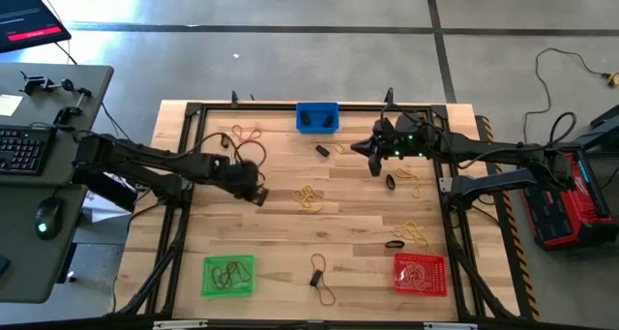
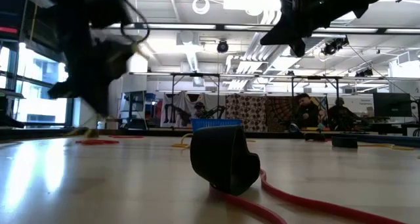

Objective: Sort rubber bands into baskets
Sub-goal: Put the yellow rubber band into the red basket

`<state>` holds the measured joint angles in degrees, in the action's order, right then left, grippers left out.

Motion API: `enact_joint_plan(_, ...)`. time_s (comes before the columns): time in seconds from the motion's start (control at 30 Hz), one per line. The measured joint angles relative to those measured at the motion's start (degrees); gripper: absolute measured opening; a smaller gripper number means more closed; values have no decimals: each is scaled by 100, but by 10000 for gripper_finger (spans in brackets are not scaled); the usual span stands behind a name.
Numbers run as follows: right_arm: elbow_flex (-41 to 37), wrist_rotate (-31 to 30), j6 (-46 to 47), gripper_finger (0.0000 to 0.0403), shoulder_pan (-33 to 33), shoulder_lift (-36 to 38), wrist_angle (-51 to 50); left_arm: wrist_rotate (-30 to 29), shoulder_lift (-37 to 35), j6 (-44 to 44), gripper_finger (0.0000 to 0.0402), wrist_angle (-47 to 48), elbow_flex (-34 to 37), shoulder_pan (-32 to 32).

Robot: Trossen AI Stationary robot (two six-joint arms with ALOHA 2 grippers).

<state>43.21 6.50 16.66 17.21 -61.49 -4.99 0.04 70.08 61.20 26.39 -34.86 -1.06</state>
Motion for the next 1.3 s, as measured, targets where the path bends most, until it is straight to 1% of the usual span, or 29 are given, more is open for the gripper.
enact_joint_plan(0.23,1,2,415,7,0,0,65,-206,-2,-283,0,-1807,-185,2)
enact_joint_plan(0.37,1,69,558,35,-21,0,183,-206,-1,-434,0,-2916,-185,-21)
enact_joint_plan(0.5,1,57,537,76,-157,0,490,-167,55,-431,0,-3636,-185,-124)
enact_joint_plan(0.67,1,3,540,124,-289,0,821,-38,166,-429,0,-4112,-187,-307)
enact_joint_plan(0.87,1,-190,428,157,-437,0,991,316,345,-205,0,-4849,-189,-509)
enact_joint_plan(0.93,1,-317,396,164,-514,0,989,462,395,-117,0,-5032,-190,-571)
enact_joint_plan(1.03,1,-479,385,171,-624,0,989,648,538,-37,0,-5079,-370,-597)
enact_joint_plan(1.3,1,-654,259,173,-870,0,1031,1160,1253,-288,0,-5067,-1252,-623)
